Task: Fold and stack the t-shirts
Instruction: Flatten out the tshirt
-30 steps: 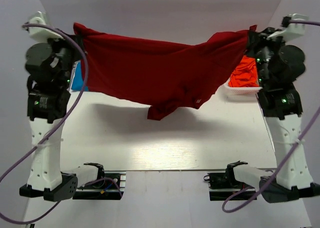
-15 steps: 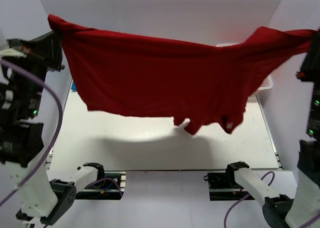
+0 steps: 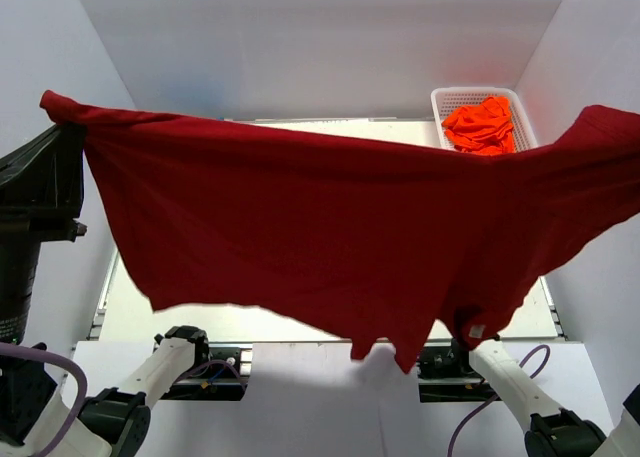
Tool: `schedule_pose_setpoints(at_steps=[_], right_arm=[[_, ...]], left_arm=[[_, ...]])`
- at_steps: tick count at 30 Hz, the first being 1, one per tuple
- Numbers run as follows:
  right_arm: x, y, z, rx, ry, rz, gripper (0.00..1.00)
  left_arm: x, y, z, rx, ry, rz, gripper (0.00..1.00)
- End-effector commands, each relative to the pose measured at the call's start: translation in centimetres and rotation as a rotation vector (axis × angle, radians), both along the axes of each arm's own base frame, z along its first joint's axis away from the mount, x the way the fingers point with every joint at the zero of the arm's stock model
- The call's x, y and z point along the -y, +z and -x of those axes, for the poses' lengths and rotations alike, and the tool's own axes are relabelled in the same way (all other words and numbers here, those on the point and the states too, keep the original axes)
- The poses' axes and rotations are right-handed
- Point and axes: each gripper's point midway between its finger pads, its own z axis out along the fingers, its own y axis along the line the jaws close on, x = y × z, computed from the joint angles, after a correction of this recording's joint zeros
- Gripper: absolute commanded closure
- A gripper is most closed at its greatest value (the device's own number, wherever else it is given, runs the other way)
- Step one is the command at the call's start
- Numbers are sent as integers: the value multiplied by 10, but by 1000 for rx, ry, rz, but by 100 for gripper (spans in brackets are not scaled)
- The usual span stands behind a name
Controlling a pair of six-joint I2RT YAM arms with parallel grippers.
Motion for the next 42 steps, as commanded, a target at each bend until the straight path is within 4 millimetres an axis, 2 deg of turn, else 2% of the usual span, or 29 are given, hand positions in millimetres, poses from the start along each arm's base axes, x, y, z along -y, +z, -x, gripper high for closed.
schedule_pose_setpoints(at_steps=[1, 3, 6, 8, 9, 11, 12, 13, 14, 15, 16, 19, 20, 21, 22, 23, 27, 29, 30, 32, 33, 34, 35, 37, 38, 39, 40, 41, 42], right_arm=[[9, 3, 2, 12, -49, -23, 100], [7, -2, -10, -9, -46, -23, 100], [-1, -21, -47, -77, -41, -27, 100], [-4, -31, -63, -109, -33, -32, 100], [-9, -50, -87, -170, -23, -38, 100], [-14, -65, -100, -203, 6, -62, 100], [-21, -93, -129, -265, 27, -80, 100], [-25, -100, -132, -272, 45, -74, 100], [-30, -120, -148, -317, 52, -71, 100], [-35, -142, -164, -369, 71, -85, 100], [-34, -151, -168, -385, 65, -107, 100], [-41, -227, -207, -535, 85, -195, 100], [-39, -239, -211, -550, 73, -215, 100], [-39, -251, -217, -569, 69, -222, 100], [-41, -275, -229, -601, 62, -229, 100], [-40, -282, -232, -614, 54, -233, 100], [-45, -330, -266, -753, 10, -224, 100], [-42, -342, -276, -776, -17, -231, 100], [-44, -357, -288, -818, -32, -223, 100], [-45, -362, -296, -819, -42, -221, 100], [-47, -377, -308, -862, -54, -213, 100], [-46, -380, -311, -868, -67, -216, 100], [-49, -396, -328, -914, -80, -193, 100], [-48, -396, -337, -920, -103, -194, 100], [-50, -408, -350, -955, -111, -182, 100], [-51, -409, -355, -958, -116, -181, 100], [-51, -406, -360, -955, -122, -181, 100], [-52, -415, -368, -978, -131, -175, 100], [-54, -413, -378, -976, -135, -177, 100]], left_arm=[[-1, 1, -10, -9, 13, 7, 100], [-2, -2, -17, -28, 22, 10, 100], [-6, -18, -53, -111, 67, 30, 100], [-7, -38, -81, -185, 92, 32, 100], [-9, -48, -93, -219, 112, 38, 100], [-8, -77, -123, -297, 126, 44, 100], [-7, -101, -141, -356, 139, 38, 100], [-6, -109, -147, -364, 140, 36, 100], [-9, -120, -157, -394, 160, 50, 100], [-10, -145, -174, -453, 182, 47, 100], [-9, -152, -182, -464, 179, 54, 100], [-8, -205, -217, -554, 201, 85, 100], [-5, -218, -225, -569, 192, 77, 100], [-4, -246, -236, -618, 196, 66, 100], [-5, -258, -245, -643, 213, 65, 100], [-6, -277, -254, -685, 227, 59, 100], [-1, -317, -283, -747, 233, 43, 100], [3, -332, -298, -768, 223, 33, 100], [3, -341, -304, -785, 227, 20, 100], [3, -356, -315, -820, 240, 13, 100], [5, -367, -327, -836, 241, 9, 100], [4, -373, -333, -848, 251, 8, 100], [4, -386, -345, -870, 265, 6, 100], [4, -396, -358, -887, 276, 3, 100], [4, -397, -365, -891, 286, 4, 100], [5, -399, -373, -891, 286, 4, 100], [7, -417, -386, -928, 289, -6, 100], [8, -416, -395, -927, 289, -6, 100], [9, -419, -404, -927, 289, -6, 100]])
